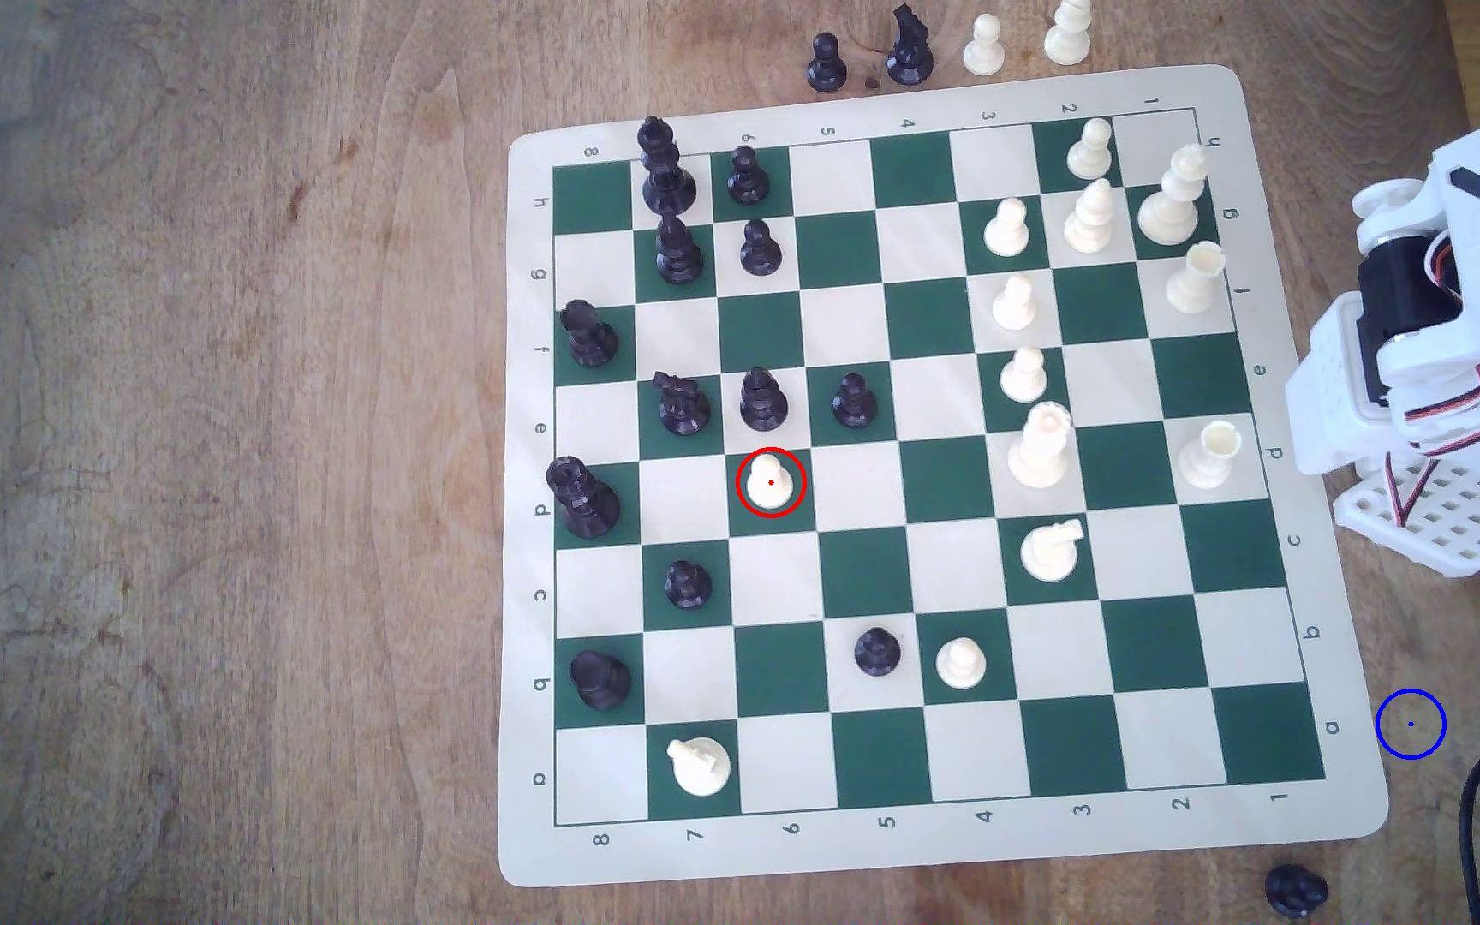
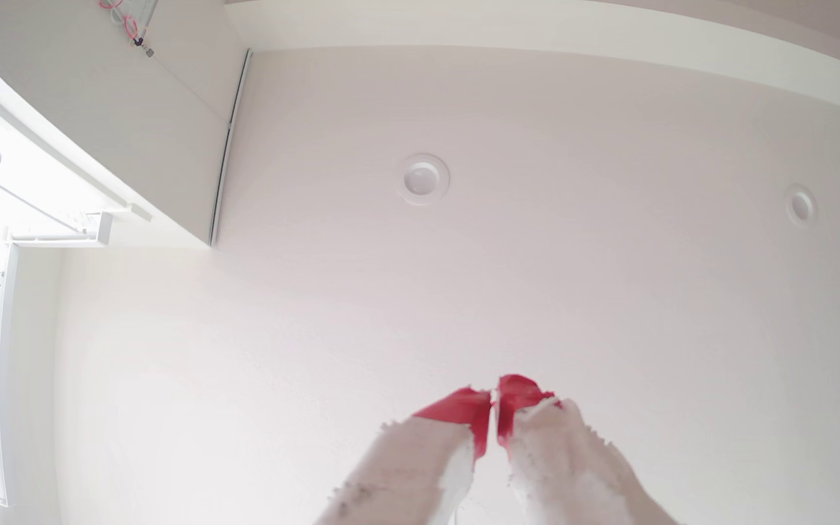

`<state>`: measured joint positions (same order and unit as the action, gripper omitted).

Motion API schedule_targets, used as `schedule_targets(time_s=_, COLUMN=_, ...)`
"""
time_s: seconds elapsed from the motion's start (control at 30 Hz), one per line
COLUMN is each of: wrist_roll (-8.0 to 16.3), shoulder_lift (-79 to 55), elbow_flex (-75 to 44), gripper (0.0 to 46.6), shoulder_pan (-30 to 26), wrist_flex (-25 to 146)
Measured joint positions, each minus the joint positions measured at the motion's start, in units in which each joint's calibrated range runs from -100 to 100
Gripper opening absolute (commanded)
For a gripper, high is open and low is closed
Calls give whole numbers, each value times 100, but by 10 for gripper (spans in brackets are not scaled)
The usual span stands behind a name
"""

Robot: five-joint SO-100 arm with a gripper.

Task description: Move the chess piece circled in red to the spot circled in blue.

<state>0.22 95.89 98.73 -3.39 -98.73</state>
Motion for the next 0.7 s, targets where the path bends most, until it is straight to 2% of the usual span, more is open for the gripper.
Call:
schedule_targets(time_s=0.33, wrist_roll=0, shoulder_lift=0, elbow_flex=0, gripper=2, shoulder_pan=-162, wrist_flex=749)
schedule_targets(time_s=0.37, wrist_roll=0, shoulder_lift=0, elbow_flex=0, gripper=2, shoulder_pan=-177, wrist_flex=1466)
schedule_targets(time_s=0.7, wrist_roll=0, shoulder_lift=0, elbow_flex=-190, gripper=2, shoulder_pan=-29, wrist_flex=4494)
